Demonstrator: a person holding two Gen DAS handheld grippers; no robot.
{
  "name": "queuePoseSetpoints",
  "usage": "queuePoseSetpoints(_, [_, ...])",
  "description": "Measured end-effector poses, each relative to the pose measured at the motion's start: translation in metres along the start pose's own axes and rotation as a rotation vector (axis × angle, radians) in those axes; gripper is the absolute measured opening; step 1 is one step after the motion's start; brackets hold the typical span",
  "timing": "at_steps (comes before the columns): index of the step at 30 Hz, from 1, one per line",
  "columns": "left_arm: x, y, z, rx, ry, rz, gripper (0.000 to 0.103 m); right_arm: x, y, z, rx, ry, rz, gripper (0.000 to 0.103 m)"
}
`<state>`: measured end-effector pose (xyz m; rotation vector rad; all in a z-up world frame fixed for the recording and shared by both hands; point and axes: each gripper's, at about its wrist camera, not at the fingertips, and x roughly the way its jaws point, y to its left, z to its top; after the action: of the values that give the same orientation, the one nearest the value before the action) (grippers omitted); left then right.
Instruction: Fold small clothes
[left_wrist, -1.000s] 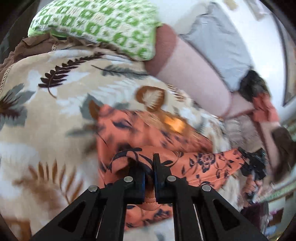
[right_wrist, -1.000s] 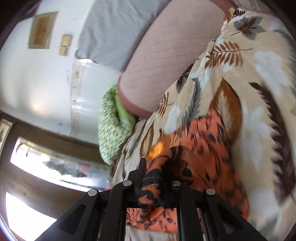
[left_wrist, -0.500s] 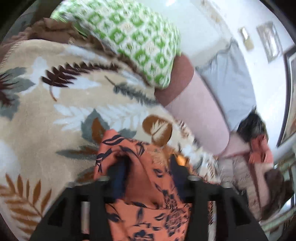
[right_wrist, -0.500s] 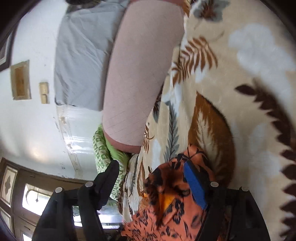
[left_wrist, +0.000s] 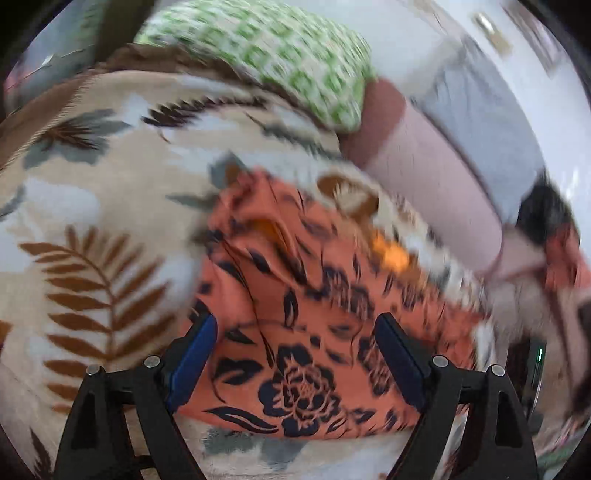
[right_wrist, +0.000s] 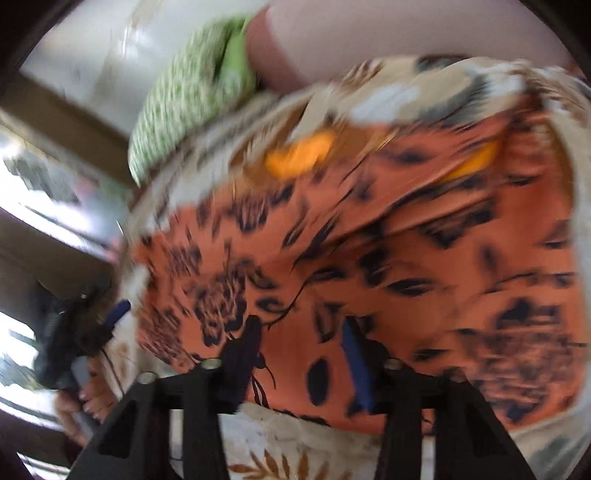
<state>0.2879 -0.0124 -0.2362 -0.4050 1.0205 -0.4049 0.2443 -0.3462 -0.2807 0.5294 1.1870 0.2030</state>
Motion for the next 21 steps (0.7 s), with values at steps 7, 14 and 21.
queuePoseSetpoints(7, [0.036,-0.004,0.015,0.156,-0.005,0.213,0.087,0.037,0.026,0.036,-0.123,-0.048,-0.148,0.044])
queuePoseSetpoints(14, [0.032,0.035,0.039,-0.036,-0.072,0.176,0.087,0.046,0.013,0.131,0.067,-0.247,-0.126,0.044])
queuePoseSetpoints(21, [0.0,0.056,0.048,-0.125,-0.163,0.243,0.087,0.012,0.043,0.129,0.09,-0.308,0.025,0.045])
